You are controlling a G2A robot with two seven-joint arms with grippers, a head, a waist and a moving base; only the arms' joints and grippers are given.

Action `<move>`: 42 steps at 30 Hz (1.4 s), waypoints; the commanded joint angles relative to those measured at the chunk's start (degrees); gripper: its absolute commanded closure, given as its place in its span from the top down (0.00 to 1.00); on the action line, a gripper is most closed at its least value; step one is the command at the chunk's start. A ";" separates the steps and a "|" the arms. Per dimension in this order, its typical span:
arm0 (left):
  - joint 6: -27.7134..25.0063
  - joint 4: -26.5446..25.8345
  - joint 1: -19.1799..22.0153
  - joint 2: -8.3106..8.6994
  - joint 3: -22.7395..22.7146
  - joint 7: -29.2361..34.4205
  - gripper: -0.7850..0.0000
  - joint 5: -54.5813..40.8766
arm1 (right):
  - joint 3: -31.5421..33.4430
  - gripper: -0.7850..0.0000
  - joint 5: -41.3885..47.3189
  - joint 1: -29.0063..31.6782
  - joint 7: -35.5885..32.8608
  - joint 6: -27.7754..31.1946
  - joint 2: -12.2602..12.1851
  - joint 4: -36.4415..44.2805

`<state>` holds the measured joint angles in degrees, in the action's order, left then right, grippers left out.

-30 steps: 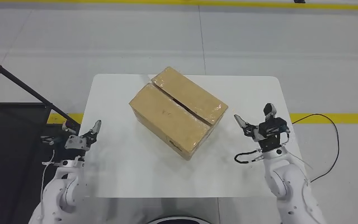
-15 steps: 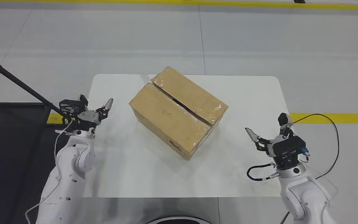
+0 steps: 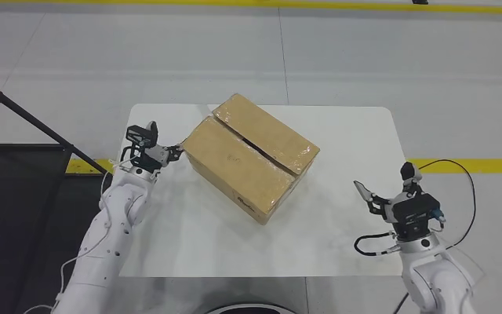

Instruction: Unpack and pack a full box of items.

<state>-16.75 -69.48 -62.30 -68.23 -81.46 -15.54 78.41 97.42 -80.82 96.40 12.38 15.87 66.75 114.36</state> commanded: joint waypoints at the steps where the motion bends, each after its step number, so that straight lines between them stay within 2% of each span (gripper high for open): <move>1: -1.52 -0.21 -0.24 0.13 0.05 -0.38 1.00 0.42 | 0.25 1.00 0.03 0.14 0.17 0.11 -0.01 0.10; 6: -4.36 -1.90 -1.50 0.52 -0.53 -0.90 1.00 1.06 | 0.53 1.00 -0.02 0.23 0.56 0.54 -0.02 -0.08; 11: -6.31 -5.33 -4.49 1.01 -1.12 -1.57 1.00 2.69 | 0.44 1.00 -0.18 0.48 1.05 0.90 -0.01 0.04; 28: -4.72 -16.61 -16.67 1.47 -2.73 -4.60 1.00 1.58 | 0.38 1.00 -0.60 1.37 2.46 1.01 0.08 0.08; 42: -3.68 -21.91 -22.80 1.52 -1.61 -5.94 1.00 3.40 | -0.28 1.00 -0.27 0.81 2.45 1.46 0.16 -0.31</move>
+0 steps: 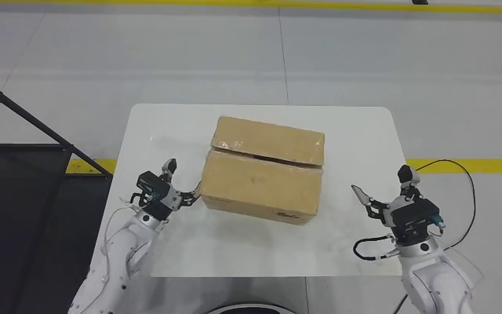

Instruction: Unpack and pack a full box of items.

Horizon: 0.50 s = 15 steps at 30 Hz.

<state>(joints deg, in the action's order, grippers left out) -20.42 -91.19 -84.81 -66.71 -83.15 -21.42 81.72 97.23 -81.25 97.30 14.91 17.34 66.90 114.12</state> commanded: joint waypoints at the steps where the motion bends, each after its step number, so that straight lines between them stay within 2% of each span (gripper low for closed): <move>1: -0.16 -0.39 -0.52 0.02 0.19 -0.09 1.00 0.21 | -0.21 1.00 0.39 -0.18 -0.19 -0.07 0.04 -0.11; 15: -1.49 -3.45 -3.22 0.27 1.01 -0.61 1.00 2.71 | -1.27 1.00 1.76 -1.59 -1.51 -0.06 0.17 -0.59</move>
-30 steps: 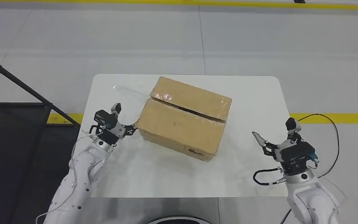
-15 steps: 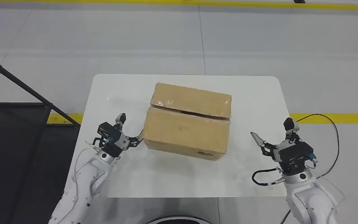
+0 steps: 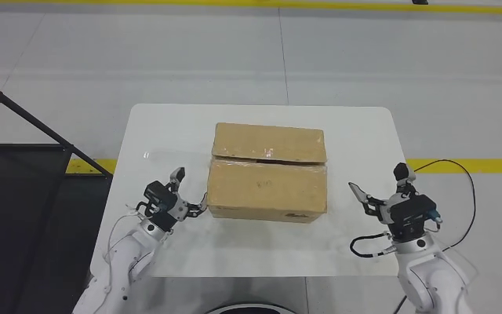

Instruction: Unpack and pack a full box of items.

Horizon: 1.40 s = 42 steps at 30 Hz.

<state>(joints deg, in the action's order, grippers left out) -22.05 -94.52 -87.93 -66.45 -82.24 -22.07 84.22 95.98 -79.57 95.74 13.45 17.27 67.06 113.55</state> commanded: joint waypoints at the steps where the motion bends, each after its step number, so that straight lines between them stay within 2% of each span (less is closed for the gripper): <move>1: 0.49 -0.28 -0.23 0.00 0.27 0.08 1.00 0.69 | -0.06 1.00 0.20 -0.09 -0.18 -0.03 0.02 -0.01; 7: 1.72 -0.47 -0.75 -0.09 0.65 -0.10 1.00 0.42 | -0.39 1.00 0.31 -0.17 -0.49 -0.14 0.06 0.25; 12: 2.71 -1.22 -1.72 0.00 -1.39 -1.10 1.00 -2.17 | -0.37 1.00 0.46 -0.13 -0.87 0.06 0.06 0.42; 18: 7.87 -4.50 -6.11 -0.03 -5.54 -2.56 1.00 -6.39 | -0.37 1.00 0.46 -0.13 -0.87 0.06 0.06 0.42; 24: 9.56 -9.10 -12.44 -0.14 -9.96 -6.66 1.00 -12.33 | -0.40 1.00 2.91 -0.95 -2.47 0.93 0.08 1.26; 28: 10.15 -11.51 -15.82 -0.28 -12.03 -8.92 1.00 -15.15 | 0.26 1.00 9.64 -2.41 -9.01 3.90 -0.02 2.16; 31: 10.71 -13.11 -18.02 -0.39 -13.62 -10.35 1.00 -16.31 | 0.77 1.00 17.49 -4.34 -17.93 6.18 -0.21 2.53; 33: 11.07 -13.92 -19.24 -0.47 -14.42 -10.99 1.00 -16.61 | 0.80 1.00 25.91 -6.10 -24.25 9.20 -0.40 2.07; 42: 13.83 -13.41 -20.76 -0.91 -15.79 -10.83 1.00 -16.65 | 2.86 1.00 46.68 -12.24 -43.76 12.89 -1.64 -0.59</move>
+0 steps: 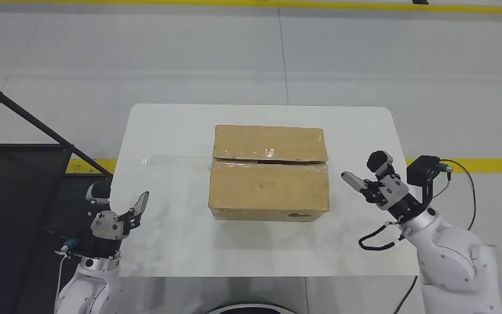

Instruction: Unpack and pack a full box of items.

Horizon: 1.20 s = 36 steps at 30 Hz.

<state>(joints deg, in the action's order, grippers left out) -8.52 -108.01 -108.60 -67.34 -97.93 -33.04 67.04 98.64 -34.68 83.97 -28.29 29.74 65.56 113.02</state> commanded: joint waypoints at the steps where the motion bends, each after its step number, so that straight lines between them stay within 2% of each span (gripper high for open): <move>1: 0.30 0.08 -0.10 -0.02 -0.10 0.14 1.00 0.53 | 0.38 1.00 1.90 -0.68 -2.59 0.68 -0.22 -0.01; 15: 0.11 -0.05 -0.02 -0.02 -0.02 0.27 1.00 0.57 | 0.38 1.00 1.90 -0.68 -2.59 0.68 -0.22 -0.01; 19: -0.93 -0.26 0.78 -0.19 0.47 1.53 1.00 -0.96 | 0.05 1.00 3.88 -0.10 -2.19 -1.49 -0.24 0.04; 23: -2.52 -0.17 2.17 -0.37 0.39 3.64 1.00 -5.34 | 1.51 1.00 15.52 -1.51 -12.10 -1.40 -1.01 -1.77; 25: -3.26 -0.19 2.59 -0.40 0.08 4.81 1.00 -6.24 | 2.16 1.00 23.90 -3.11 -20.14 -2.75 -1.62 -3.95; 28: -4.40 -0.30 2.76 -0.47 -0.04 5.83 1.00 -7.63 | 2.63 1.00 30.27 -6.27 -26.19 -4.68 -2.24 -7.63; 32: -4.71 -0.45 2.76 -0.57 -0.24 6.29 1.00 -7.78 | 0.57 1.00 36.21 -9.51 -29.80 -5.62 -2.54 -12.00; 36: -4.64 -0.74 2.64 -0.75 -0.02 6.49 1.00 -7.88 | -2.43 1.00 38.43 -13.18 -32.49 -6.70 -2.76 -16.67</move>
<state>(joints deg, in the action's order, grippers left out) -13.13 -108.69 -105.93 -68.06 -97.97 -26.59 59.06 96.83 3.48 71.57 -60.25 23.19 62.84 97.33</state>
